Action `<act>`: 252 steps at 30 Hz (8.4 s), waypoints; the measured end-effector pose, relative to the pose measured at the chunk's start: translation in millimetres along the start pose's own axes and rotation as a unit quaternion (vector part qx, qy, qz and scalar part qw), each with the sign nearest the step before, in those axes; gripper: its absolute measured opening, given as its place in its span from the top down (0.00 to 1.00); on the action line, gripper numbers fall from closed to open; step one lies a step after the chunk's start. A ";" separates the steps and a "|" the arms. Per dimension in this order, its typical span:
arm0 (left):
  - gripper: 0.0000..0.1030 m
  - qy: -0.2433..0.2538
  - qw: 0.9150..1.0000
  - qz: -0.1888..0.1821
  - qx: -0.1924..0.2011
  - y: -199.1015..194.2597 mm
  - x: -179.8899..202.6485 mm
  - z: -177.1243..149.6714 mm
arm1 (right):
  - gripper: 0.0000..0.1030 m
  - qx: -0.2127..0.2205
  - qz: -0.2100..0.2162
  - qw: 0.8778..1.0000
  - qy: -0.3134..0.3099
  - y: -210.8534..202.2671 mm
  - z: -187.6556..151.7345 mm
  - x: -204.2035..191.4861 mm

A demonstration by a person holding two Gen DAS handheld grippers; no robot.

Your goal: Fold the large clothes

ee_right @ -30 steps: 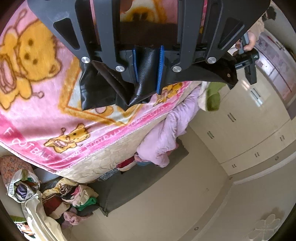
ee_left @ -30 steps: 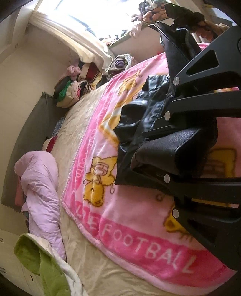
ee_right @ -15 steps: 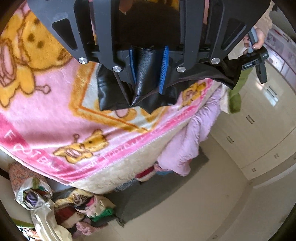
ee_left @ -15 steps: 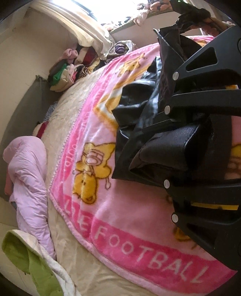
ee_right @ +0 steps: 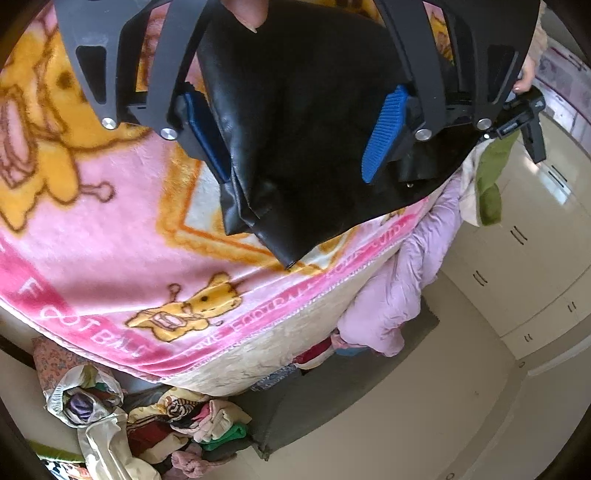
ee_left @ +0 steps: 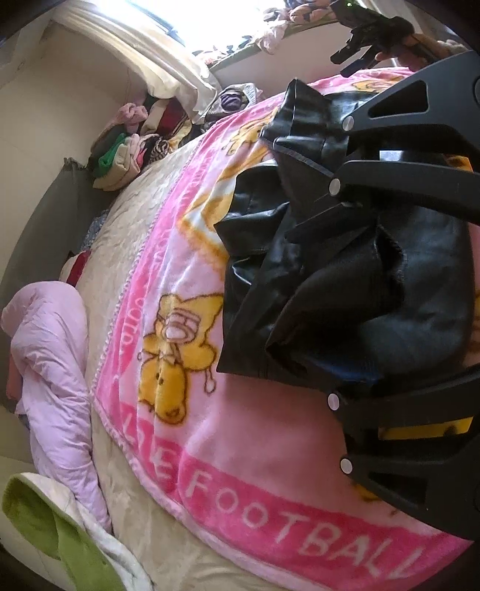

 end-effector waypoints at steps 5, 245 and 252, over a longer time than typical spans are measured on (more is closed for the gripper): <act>0.42 0.002 1.000 -0.004 0.020 -10.3 -0.8 3.8 | 0.20 -0.004 -0.024 0.999 -0.040 4.2 -3.9 -2.6; 0.84 0.019 0.995 -0.056 0.076 -57.2 107.7 -40.0 | 0.13 -0.131 0.183 0.964 -0.140 16.4 16.8 -197.5; 0.84 0.041 0.994 -0.070 0.077 -63.6 119.7 -47.4 | 0.11 -0.181 0.112 0.949 -0.232 62.3 -3.9 -273.5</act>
Point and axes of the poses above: each gripper's, at about its wrist camera, not at the fingertips, and y roughly the way its jaws point, x to its right, z to its top, the point moved 1 cm from there along y, roughly the way its jaws point, and after that the axes turned 11 degrees about x, right-handed, at the moved point
